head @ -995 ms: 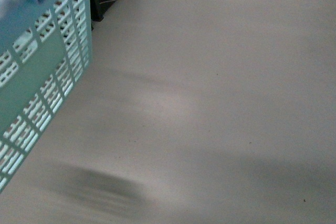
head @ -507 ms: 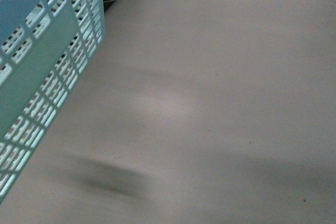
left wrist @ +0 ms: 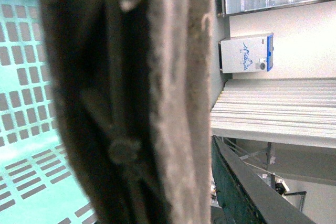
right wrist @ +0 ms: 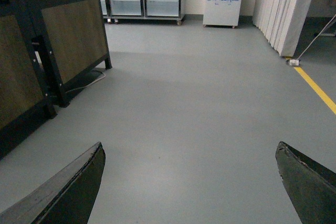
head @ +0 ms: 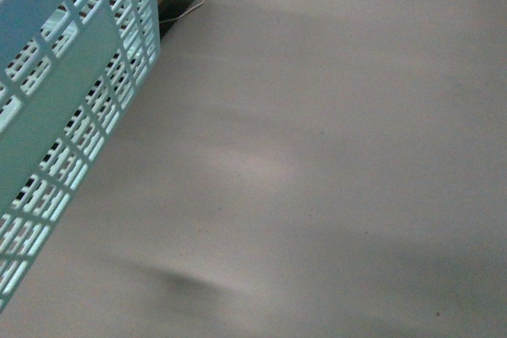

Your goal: Pick mango and avocado into basket

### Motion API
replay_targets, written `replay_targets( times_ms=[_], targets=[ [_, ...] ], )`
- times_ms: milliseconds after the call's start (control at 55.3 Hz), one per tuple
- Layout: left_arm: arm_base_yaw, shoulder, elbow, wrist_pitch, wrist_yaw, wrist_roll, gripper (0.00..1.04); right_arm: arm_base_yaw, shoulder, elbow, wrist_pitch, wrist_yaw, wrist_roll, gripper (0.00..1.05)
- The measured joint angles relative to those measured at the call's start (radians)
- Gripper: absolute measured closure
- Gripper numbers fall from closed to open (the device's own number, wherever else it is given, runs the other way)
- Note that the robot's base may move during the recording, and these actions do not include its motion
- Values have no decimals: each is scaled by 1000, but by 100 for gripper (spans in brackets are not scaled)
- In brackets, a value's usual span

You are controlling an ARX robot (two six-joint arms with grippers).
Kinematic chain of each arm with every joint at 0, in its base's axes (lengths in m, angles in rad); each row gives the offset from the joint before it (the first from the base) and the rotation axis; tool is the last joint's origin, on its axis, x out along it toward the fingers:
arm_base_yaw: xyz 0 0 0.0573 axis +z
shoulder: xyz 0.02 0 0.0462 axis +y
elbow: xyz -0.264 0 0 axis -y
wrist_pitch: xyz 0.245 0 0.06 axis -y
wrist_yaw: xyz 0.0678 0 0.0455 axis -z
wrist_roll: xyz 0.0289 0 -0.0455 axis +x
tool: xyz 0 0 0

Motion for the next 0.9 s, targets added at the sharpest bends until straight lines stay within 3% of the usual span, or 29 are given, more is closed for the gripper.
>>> replay_targets(
  times_ms=[905],
  targets=[
    [0,0,2,0,-5,0,78,0,0,0,0,0,0,8]
  ],
)
